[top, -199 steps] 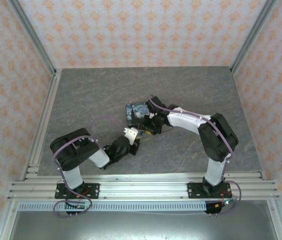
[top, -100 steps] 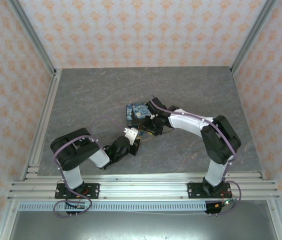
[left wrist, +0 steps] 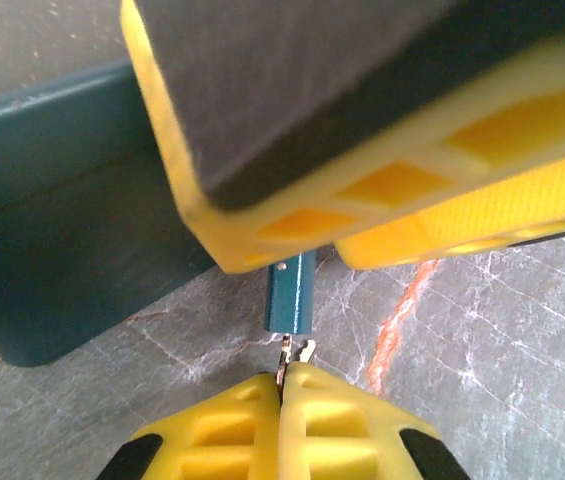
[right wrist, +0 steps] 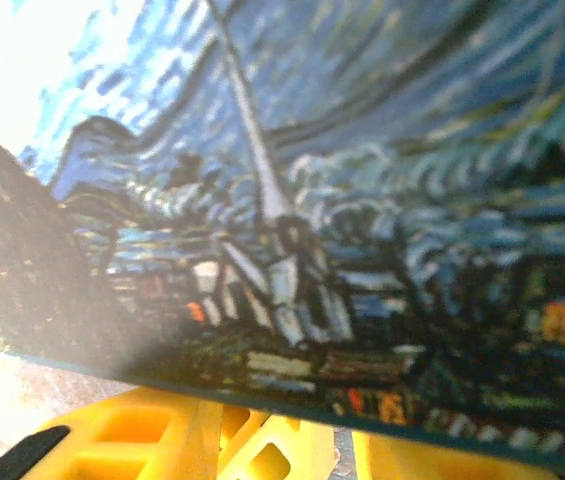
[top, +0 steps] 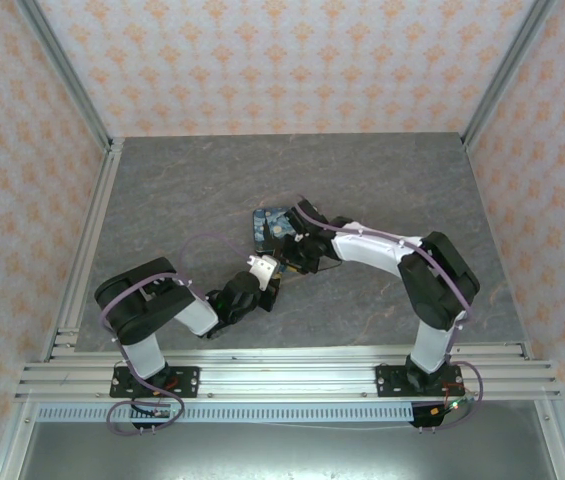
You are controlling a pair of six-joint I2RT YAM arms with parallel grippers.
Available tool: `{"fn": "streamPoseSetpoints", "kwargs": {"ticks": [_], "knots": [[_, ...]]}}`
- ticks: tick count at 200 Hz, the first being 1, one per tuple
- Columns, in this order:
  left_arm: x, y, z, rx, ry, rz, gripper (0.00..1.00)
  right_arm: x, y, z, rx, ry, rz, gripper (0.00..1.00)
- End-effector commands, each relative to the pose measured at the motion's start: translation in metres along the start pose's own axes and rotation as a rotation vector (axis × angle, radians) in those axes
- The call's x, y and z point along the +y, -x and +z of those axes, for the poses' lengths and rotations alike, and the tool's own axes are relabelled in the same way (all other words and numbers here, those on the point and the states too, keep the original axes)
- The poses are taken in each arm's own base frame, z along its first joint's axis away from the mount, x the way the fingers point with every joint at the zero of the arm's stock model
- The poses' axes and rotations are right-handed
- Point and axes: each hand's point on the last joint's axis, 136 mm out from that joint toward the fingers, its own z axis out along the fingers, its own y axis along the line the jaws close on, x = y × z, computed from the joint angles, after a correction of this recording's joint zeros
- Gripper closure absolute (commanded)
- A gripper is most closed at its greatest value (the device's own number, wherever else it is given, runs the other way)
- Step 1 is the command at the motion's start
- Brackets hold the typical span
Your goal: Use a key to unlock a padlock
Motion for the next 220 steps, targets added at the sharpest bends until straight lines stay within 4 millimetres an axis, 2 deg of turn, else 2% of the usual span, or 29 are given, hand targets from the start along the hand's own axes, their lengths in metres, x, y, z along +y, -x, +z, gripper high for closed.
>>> {"fn": "streamPoseSetpoints", "kwargs": {"ticks": [1,35,39,73,195,210,220], "knots": [[-0.003,0.011,-0.002,-0.026,-0.007,-0.011,1.00,-0.011,-0.005,0.009,-0.007,-0.046,0.018,0.63],[-0.004,0.015,-0.004,-0.038,-0.011,-0.018,1.00,-0.015,-0.007,0.010,-0.026,-0.078,0.022,0.60],[-0.002,0.009,-0.004,-0.014,-0.006,-0.012,1.00,-0.015,-0.007,0.010,-0.028,-0.080,0.022,0.60],[-0.003,0.009,-0.004,-0.011,-0.008,-0.015,1.00,-0.018,-0.007,0.013,-0.047,-0.105,0.019,0.62],[-0.005,0.009,-0.005,-0.016,-0.020,-0.031,1.00,-0.026,-0.010,0.014,-0.067,-0.145,0.010,1.00],[-0.005,0.009,-0.006,-0.014,-0.023,-0.032,1.00,-0.024,-0.010,0.013,-0.064,-0.139,0.004,0.99],[-0.005,0.010,-0.006,-0.016,-0.025,-0.033,1.00,-0.023,-0.010,0.010,-0.070,-0.137,0.003,0.90]]}}
